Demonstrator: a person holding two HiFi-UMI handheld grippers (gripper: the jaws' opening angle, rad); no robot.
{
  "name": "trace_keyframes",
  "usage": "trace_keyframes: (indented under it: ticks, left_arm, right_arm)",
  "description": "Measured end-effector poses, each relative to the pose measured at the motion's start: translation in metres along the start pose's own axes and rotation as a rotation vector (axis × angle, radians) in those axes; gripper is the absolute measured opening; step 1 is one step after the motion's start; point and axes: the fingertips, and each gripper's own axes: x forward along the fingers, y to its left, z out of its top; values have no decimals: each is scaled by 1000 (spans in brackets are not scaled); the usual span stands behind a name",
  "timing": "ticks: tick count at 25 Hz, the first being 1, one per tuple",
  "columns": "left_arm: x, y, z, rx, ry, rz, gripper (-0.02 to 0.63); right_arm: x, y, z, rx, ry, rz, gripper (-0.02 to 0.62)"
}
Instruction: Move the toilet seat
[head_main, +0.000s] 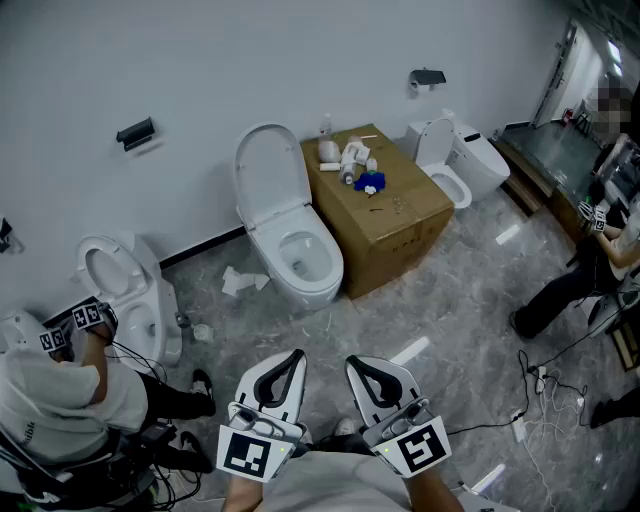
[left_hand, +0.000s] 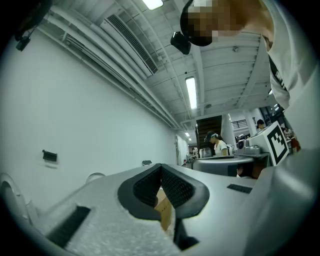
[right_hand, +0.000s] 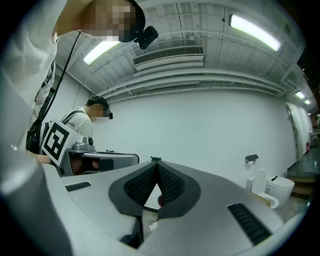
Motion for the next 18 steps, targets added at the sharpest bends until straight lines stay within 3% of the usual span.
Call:
trace_keyframes:
  ticks: [8,18]
  left_arm:
    - [17,-15,-6,3,19,33,9]
    - [32,-37,2,33,7,80,9]
  right_arm:
    - [-14,-25,-6,-4,2,14,12]
    - [-33,-59,2,79,-31,47,12]
